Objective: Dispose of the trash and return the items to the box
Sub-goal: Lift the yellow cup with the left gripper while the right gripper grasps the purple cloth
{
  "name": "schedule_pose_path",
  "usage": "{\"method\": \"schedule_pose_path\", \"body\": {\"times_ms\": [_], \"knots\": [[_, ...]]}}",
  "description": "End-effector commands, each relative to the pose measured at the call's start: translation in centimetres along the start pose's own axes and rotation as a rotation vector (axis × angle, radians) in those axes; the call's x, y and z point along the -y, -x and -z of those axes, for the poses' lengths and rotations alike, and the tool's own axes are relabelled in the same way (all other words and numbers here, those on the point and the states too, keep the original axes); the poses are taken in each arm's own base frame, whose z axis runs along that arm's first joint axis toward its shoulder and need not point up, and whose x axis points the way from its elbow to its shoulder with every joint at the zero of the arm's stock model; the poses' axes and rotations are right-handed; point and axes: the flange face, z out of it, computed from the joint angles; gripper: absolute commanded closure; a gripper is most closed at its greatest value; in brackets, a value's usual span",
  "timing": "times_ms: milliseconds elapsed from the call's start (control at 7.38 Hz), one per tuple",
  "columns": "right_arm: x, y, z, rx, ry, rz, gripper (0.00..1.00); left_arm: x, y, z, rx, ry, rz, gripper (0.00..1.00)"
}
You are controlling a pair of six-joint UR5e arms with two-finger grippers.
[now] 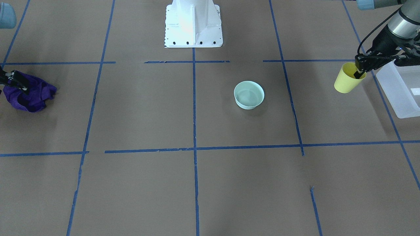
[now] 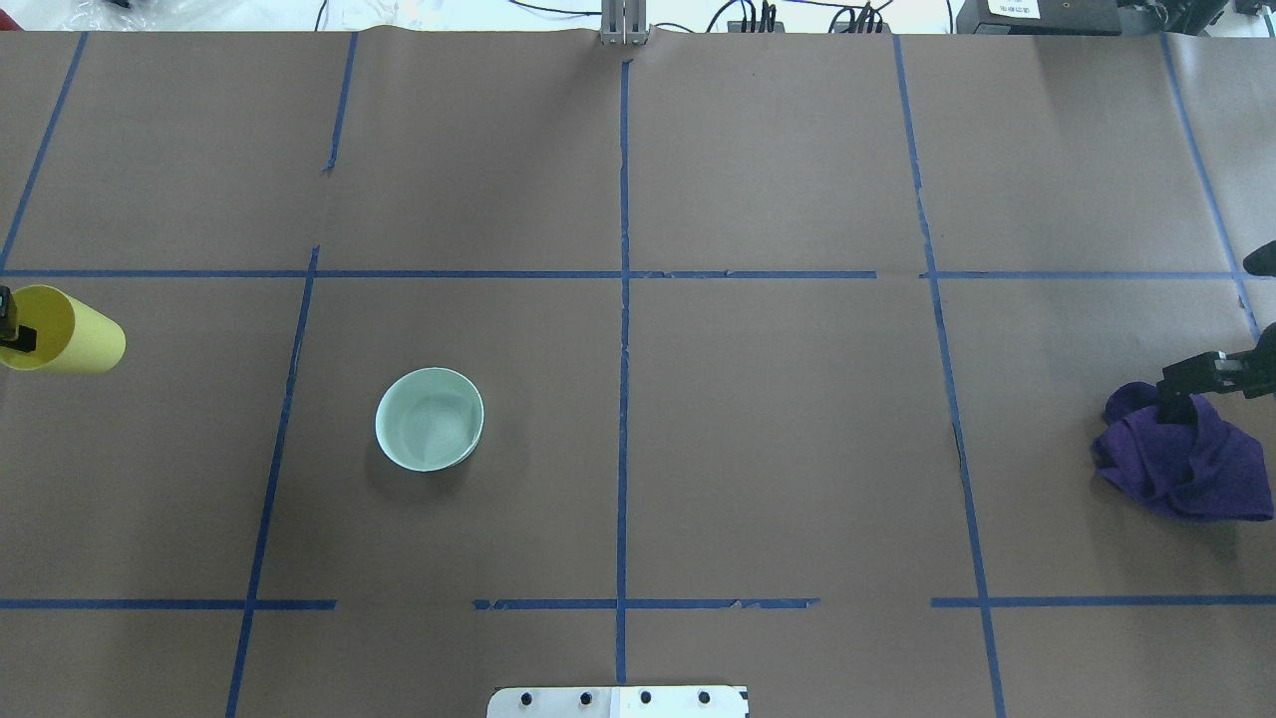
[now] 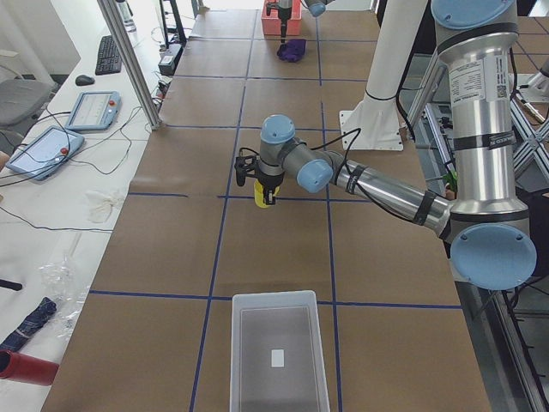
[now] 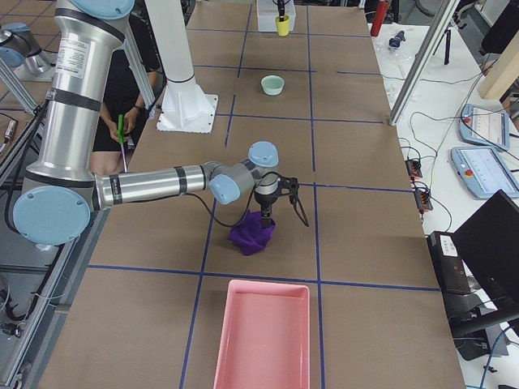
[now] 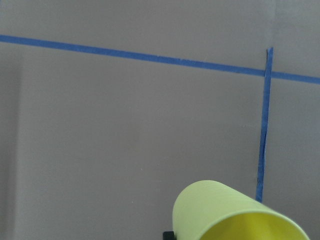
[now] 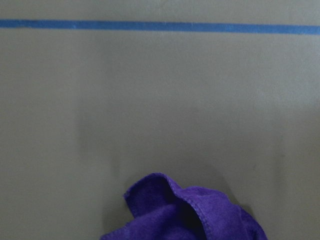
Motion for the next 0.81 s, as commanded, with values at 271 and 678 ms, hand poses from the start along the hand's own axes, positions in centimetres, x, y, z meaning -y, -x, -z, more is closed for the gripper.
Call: {"method": "schedule_pose_path", "body": {"times_ms": [271,678], "knots": [[-2.7,-4.1,-4.8,-0.046,0.044,0.057,0.0,3.5,6.5,6.0,0.077,-0.089,-0.038,1.0],[-2.9,-4.1,-5.1,-0.043,0.056,0.054,0.57,5.5,9.7,8.9,0.121,-0.126,-0.114,1.0]]}}
